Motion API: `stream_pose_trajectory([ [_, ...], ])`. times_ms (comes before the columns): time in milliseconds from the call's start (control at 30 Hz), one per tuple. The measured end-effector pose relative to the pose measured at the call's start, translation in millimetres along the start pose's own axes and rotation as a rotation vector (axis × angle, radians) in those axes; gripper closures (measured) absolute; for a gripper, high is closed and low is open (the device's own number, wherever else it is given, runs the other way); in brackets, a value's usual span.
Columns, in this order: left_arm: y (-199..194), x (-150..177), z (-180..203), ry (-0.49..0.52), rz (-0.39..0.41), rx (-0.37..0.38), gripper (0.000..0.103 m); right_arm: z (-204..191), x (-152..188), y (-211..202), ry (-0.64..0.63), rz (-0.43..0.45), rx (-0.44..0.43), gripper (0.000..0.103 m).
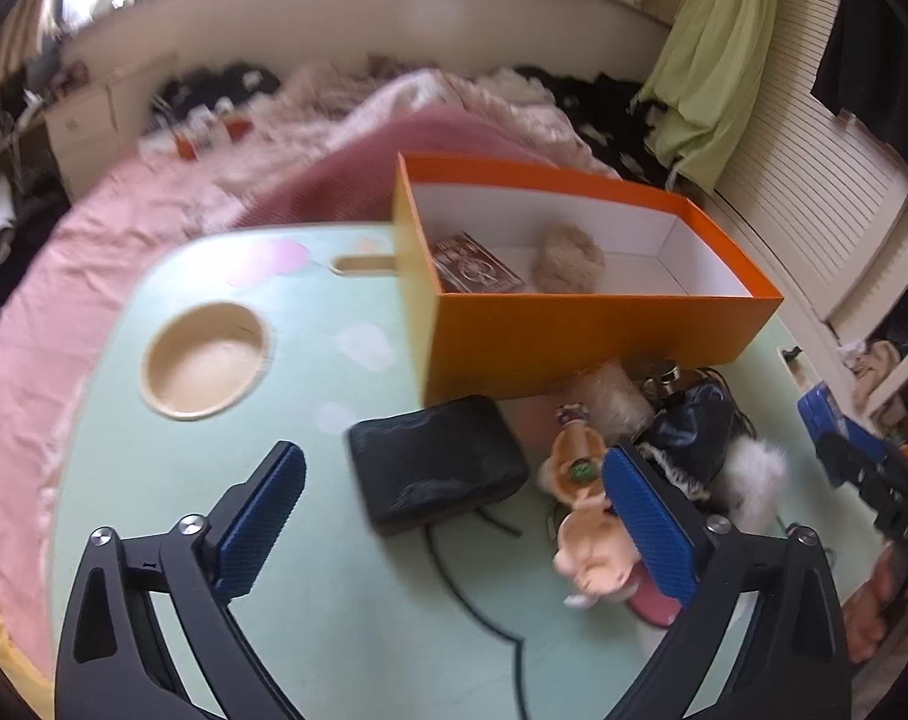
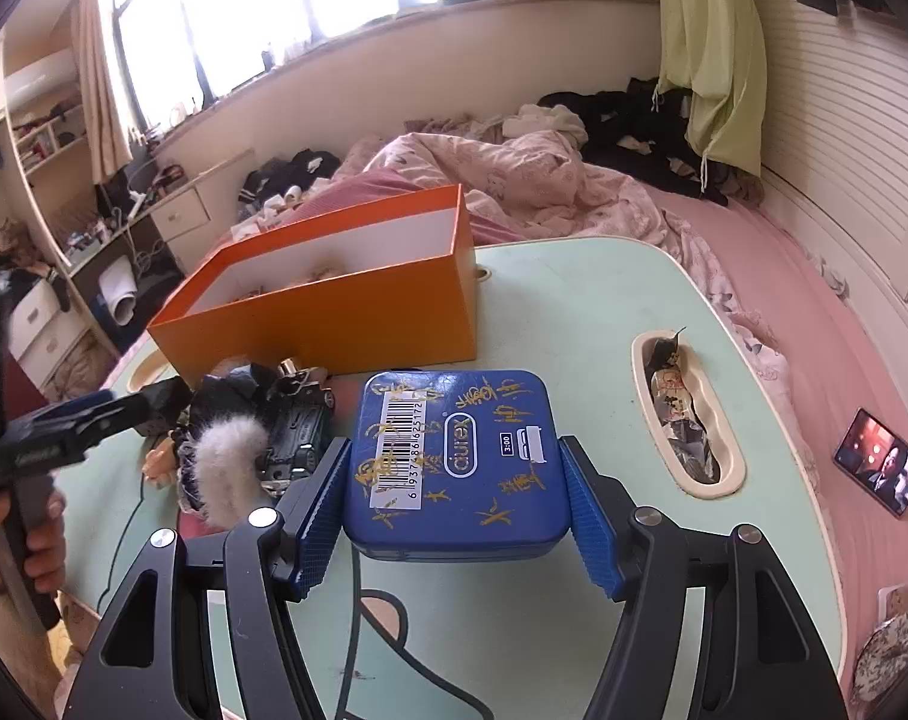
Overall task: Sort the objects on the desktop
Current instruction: 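Grasp the black pouch with the left gripper while right gripper lifts the blue tin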
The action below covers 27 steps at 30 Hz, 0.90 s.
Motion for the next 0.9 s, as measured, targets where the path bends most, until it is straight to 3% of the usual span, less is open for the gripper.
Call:
stream_pose_trajectory([
  [100,11.1,-1.4,2.2,0.001,-0.020,0.008,0.017,-2.9,0.9,-2.9,-0.009,0.002,-0.006,0.036],
  [200,6.4,0.6,-1.7,-0.028,-0.017,0.056,0.041,-3.4,0.7,-4.1,-0.011,0.004,-0.010,0.036],
  [500,-7.7,9.4,-0.6,0.039,0.021,0.078,0.041,-6.4,0.0,-2.7,-0.012,0.003,-0.019,0.036],
  [633,-19.9,18.0,3.7,0.035,0.042,0.135,0.041,-5.2,1.1,-3.9,0.001,0.007,-0.026,0.036],
  [900,-70.0,12.9,5.5,0.010,0.171,0.193,0.041,-7.2,-3.2,-10.7,-0.004,0.032,-0.032,0.036],
])
Point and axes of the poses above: each gripper's, at about its wrist camera, not at the fingertips, and y roughly the way its jaws point, z to its right, x to its underside, the point moved 4 cm from there along y, roughly the way its jaws point, and after that the axes turned 2 degrees about -x, right-handed, at the moved point
